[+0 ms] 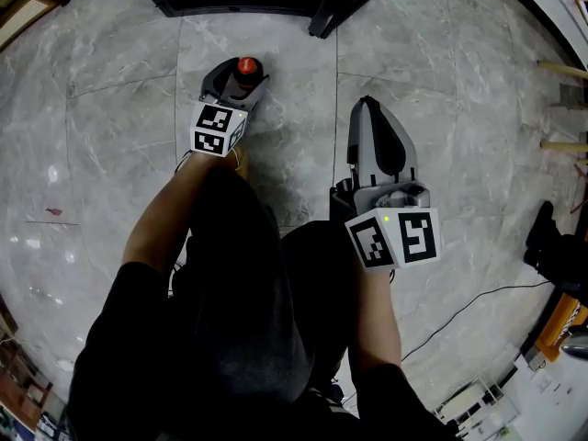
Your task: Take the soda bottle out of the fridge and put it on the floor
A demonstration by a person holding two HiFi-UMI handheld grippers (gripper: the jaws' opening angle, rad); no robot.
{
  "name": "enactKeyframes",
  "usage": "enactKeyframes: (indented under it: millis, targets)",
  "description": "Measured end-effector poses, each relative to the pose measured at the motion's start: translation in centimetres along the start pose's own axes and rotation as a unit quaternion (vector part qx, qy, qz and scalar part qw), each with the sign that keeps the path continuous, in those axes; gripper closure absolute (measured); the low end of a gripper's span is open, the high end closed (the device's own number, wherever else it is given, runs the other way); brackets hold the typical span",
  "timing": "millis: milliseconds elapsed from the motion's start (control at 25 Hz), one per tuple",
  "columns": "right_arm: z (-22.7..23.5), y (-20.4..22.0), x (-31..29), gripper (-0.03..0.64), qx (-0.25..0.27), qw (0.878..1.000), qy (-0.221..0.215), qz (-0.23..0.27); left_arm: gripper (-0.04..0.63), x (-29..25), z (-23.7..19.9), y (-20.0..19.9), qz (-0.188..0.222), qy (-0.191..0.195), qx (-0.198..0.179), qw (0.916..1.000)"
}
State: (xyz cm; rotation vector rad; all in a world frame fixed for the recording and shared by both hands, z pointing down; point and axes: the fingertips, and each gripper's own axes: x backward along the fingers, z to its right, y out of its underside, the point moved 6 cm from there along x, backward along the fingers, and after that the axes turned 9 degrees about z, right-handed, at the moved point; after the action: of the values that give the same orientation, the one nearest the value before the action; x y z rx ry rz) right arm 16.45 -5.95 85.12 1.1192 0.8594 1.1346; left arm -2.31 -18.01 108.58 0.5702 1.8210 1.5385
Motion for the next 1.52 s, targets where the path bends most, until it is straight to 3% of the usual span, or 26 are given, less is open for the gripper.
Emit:
enactKeyframes:
  millis: [320, 640, 1000, 1240, 1520]
  targets:
    - [-1.3, 0.6, -0.2, 0.595, 0.036, 0.999, -0.015, -0.006, 0.293, 0.2, 0.1, 0.0, -0.002, -0.003, 0.002, 1.0]
    - [-1.4, 1.4, -0.6, 0.595, 0.035, 0.999, -0.014, -0.016, 0.293, 1.5, 0.6, -0.5, -0.003, 0.0, -0.001, 1.0]
    - [-0.3, 0.4, -3.9, 0.595, 0.019, 1.0, 0.009, -0.004, 0.293, 4.7, -0.7, -6.1, -0.002, 0.005, 0.006, 1.0]
    - [-0.1, -5.8, -6.1, 0.595, 0.006, 0.999, 0.03, -0.022, 0.293, 5.6, -1.8, -14.3, -0.01, 0.014, 0.02, 0.9997]
    - [-5.8, -20.5, -6.1, 0.595, -0.012, 0.998, 0.021, -0.06, 0.293, 9.7, 0.0, -32.6, -0.02, 0.021, 0.037, 0.9989]
